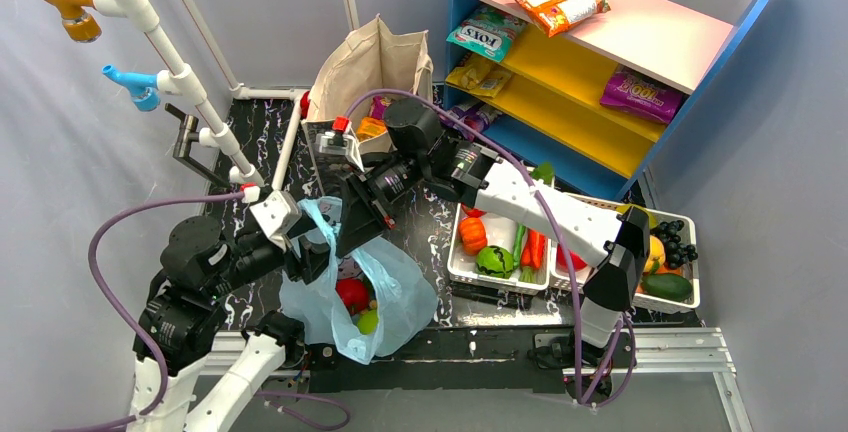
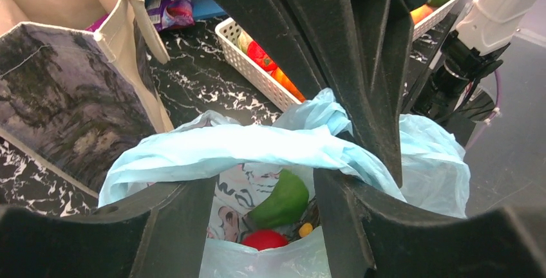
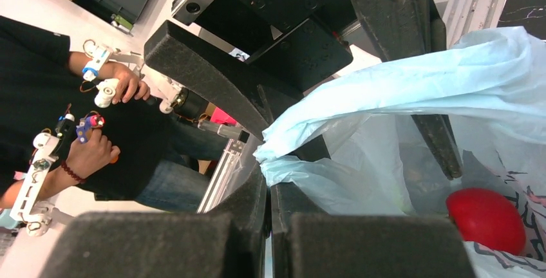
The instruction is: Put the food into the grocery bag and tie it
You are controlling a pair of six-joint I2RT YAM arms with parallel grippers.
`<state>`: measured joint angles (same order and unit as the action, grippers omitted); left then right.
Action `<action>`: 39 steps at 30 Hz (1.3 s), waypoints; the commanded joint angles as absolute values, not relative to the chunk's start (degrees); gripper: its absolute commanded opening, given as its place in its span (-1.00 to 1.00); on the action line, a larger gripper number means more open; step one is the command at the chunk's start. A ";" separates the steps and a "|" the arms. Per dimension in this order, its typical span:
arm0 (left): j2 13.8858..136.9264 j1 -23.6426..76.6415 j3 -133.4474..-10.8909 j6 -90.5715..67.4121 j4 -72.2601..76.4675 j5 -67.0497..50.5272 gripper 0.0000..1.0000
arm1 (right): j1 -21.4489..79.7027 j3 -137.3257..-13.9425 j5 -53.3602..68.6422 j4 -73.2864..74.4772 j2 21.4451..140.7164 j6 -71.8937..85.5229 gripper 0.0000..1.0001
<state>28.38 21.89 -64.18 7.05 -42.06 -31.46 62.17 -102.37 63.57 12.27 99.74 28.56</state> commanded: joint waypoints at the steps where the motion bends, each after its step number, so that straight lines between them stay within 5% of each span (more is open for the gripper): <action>1: 26.64 22.17 -61.71 3.65 -33.42 -34.19 0.12 | 61.54 -105.79 66.46 10.46 99.40 28.57 -0.97; 14: 26.33 22.15 -57.14 -6.66 -21.01 -38.73 -0.09 | 61.17 -104.58 67.57 9.93 98.27 28.85 -0.97; 19: 25.97 22.15 -56.26 -9.98 -17.92 -40.62 -0.49 | 61.12 -104.14 68.35 9.22 98.35 29.82 -0.97; 23: 26.08 22.15 -56.15 -11.47 -16.66 -41.83 -1.00 | 61.08 -103.24 68.60 8.62 97.85 30.28 -0.97; 30: 25.31 22.10 -56.70 -12.21 -18.90 -41.07 -1.00 | 60.80 -101.36 67.26 8.37 95.35 30.29 -0.97; 32: 24.99 22.14 -57.35 -11.35 -20.71 -40.08 -1.00 | 60.33 -101.34 66.29 9.47 94.26 30.20 -0.85; 36: 24.16 22.15 -58.26 -10.91 -22.90 -38.01 -1.00 | 58.99 -100.85 62.86 14.47 91.63 30.64 -0.29; 39: 23.46 22.15 -58.24 -11.30 -23.15 -36.60 -1.00 | 58.41 -98.69 60.43 16.81 89.31 30.78 -0.11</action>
